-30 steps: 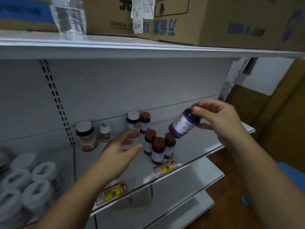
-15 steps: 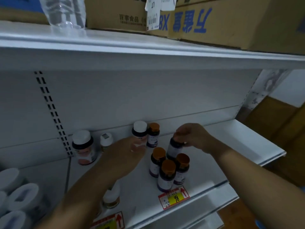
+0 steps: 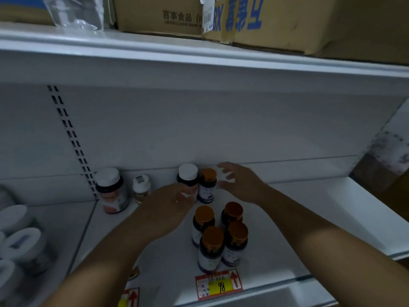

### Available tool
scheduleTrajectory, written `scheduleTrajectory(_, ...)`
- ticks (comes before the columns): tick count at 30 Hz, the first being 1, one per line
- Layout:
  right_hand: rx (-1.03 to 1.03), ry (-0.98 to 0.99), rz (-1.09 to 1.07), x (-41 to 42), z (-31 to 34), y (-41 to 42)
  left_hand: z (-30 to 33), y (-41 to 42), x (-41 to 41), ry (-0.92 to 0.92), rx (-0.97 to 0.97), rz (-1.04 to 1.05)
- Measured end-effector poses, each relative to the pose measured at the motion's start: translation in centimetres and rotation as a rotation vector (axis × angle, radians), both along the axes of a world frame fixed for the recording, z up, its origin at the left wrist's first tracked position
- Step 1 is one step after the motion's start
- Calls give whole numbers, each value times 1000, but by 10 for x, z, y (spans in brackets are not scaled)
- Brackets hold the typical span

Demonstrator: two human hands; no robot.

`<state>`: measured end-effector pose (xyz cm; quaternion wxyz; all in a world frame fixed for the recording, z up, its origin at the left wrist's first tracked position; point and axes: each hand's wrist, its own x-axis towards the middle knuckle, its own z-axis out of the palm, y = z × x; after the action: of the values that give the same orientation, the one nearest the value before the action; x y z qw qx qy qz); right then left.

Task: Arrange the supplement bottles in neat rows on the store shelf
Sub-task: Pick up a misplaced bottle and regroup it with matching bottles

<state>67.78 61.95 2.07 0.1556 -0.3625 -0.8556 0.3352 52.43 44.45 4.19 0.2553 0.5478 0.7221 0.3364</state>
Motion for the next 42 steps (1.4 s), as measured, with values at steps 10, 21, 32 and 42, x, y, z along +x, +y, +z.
scheduleTrajectory(10, 87, 46, -83, -28, -7, 28, -11, -6, -1, -38, 105, 115)
scheduleTrajectory(21, -517, 544, -113, 5, 70, 3, 10, 29, 21, -186, 256, 20)
scheduleTrajectory(32, -454, 484, -130, 0, 69, -4, 11, 32, -14, -147, 297, 112)
scheduleTrajectory(42, -154, -123, 83, -41, 11, -26, 0, 14, -38, -141, 234, 203)
